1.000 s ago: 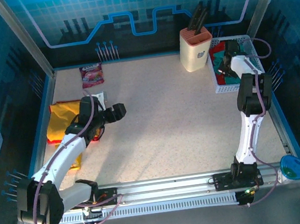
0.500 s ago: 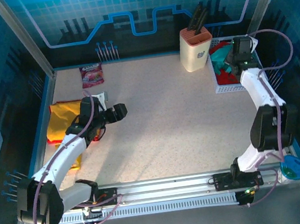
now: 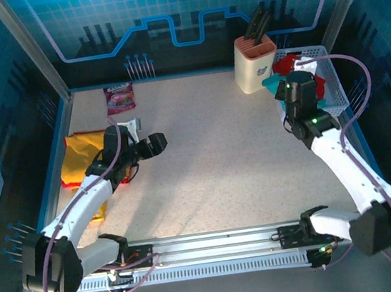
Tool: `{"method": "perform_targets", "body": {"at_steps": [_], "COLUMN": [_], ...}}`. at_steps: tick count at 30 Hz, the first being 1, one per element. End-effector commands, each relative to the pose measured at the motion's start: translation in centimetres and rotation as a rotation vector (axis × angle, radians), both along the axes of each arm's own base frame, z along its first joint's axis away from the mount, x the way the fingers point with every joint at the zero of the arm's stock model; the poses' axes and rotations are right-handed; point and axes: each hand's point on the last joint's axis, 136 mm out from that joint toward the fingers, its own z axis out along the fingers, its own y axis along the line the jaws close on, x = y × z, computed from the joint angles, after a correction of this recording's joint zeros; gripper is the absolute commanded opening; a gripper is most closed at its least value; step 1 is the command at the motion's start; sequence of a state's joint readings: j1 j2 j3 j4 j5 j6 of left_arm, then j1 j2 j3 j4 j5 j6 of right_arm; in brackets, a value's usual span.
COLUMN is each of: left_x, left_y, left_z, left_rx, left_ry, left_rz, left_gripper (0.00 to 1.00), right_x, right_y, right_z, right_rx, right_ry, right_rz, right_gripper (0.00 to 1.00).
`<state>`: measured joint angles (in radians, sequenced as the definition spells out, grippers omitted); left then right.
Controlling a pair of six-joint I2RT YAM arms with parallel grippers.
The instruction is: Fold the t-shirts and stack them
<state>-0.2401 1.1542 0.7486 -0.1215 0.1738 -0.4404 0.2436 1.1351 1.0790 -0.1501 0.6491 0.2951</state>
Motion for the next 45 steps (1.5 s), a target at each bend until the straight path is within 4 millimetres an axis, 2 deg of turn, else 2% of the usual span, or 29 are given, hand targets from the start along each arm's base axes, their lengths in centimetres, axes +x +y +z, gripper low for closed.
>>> {"method": "perform_targets", "body": {"at_steps": [1,5,8,12,14,16,19,21,23,27,29,30,32,36,39,41,42,43,45], "left_x": [0.1,0.6,1.0,1.2,1.1,0.9,0.3,-0.1,-0.6,-1.2,-1.4,-1.5,-1.5,-1.5,-1.2,-0.8,-0.8,-0.6,-0.4], "left_y": [-0.6,-0.8,-0.6,0.3,0.9,1.2,1.2,1.1,1.0,-0.4,-1.2,-1.6,-2.6,-4.4,-6.2,-7.5,-7.9,-8.4,-9.3], "left_z": [0.8,1.7,2.3,2.5,2.3,1.8,0.7,-0.2,-1.3,-3.7,-5.5,-6.3,-8.1,-10.8,-12.0,-12.2,-12.3,-12.3,-12.2], "left_rx": [-0.026,-0.058,-0.09,-0.103,-0.096,-0.097,-0.097,-0.093,-0.081,-0.045,-0.033,-0.038,-0.042,-0.012,0.0,0.012,0.02,0.026,0.03], "left_ry": [-0.009,0.001,0.0,0.012,0.02,0.034,0.07,0.095,0.129,0.2,0.259,0.288,0.341,0.393,0.403,0.406,0.409,0.404,0.394], "left_rz": [-0.013,-0.019,-0.013,0.01,0.023,0.033,0.024,0.014,0.01,-0.028,-0.039,-0.041,-0.055,-0.091,-0.13,-0.159,-0.168,-0.177,-0.188], "left_gripper": [0.84,0.84,0.84,0.84,0.84,0.84,0.84,0.84,0.83,0.82,0.81,0.81,0.78,0.72,0.7,0.68,0.67,0.67,0.66], "right_x": [-2.9,-5.0,-5.9,-7.6,-8.8,-9.5,-9.3,-10.4,-11.1,-12.4,-12.8,-13.2,-13.7,-15.7,-16.6,-16.5,-16.4,-16.1,-14.9], "right_y": [2.0,7.7,12.4,19.1,22.5,24.5,25.0,26.0,26.0,24.6,23.3,22.4,20.2,17.3,15.1,13.6,13.2,12.6,11.7], "right_z": [3.9,5.2,5.0,3.4,1.9,-0.1,-3.6,-5.2,-7.1,-10.1,-10.9,-12.5,-14.5,-16.9,-18.7,-19.6,-19.8,-20.0,-20.1], "right_rx": [-0.074,-0.065,-0.033,0.01,0.024,0.029,0.087,0.119,0.137,0.108,0.092,0.082,0.05,0.068,0.107,0.163,0.183,0.195,0.206], "right_ry": [-0.079,-0.078,-0.04,0.023,0.057,0.096,0.171,0.204,0.262,0.349,0.385,0.434,0.519,0.599,0.665,0.712,0.721,0.721,0.696], "right_rz": [0.077,0.376,0.597,0.895,1.032,1.108,1.093,1.169,1.185,1.162,1.121,1.096,1.007,0.922,0.826,0.723,0.694,0.655,0.579], "right_gripper": [0.0,0.0,0.0,0.0,0.0,0.0,0.0,0.01,0.07,0.07,0.07,0.07,0.06,0.09,0.3,0.6,0.7,0.76,0.8]}}
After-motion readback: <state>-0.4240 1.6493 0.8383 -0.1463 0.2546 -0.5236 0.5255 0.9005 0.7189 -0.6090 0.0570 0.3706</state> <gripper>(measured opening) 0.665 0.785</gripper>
